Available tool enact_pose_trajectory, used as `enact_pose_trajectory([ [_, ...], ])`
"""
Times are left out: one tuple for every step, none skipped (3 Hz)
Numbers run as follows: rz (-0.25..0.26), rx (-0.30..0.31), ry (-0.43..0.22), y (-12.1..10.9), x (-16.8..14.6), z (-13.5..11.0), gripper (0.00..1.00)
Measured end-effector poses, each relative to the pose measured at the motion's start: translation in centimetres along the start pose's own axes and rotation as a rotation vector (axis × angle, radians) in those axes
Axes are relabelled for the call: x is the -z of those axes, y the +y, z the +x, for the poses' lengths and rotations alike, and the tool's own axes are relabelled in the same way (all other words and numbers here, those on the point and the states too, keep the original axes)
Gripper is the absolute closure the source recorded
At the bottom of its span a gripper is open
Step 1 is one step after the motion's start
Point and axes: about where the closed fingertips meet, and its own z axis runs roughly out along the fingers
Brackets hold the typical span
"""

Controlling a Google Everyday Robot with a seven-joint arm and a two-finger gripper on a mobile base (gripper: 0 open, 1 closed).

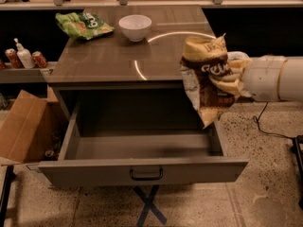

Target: Pick brown chip bag from top drawer and place on counter

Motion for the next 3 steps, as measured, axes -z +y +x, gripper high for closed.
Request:
enact_pose_trajectory([
  [0.045,0.073,-0.045,-3.86,0.10,-3.85,1.00],
  [0.046,0.074,-0.045,-3.92,0.13,-3.87,1.00],
  [0.057,0.095,-0.029,-4.75,-0.21,-4.30,1.00],
])
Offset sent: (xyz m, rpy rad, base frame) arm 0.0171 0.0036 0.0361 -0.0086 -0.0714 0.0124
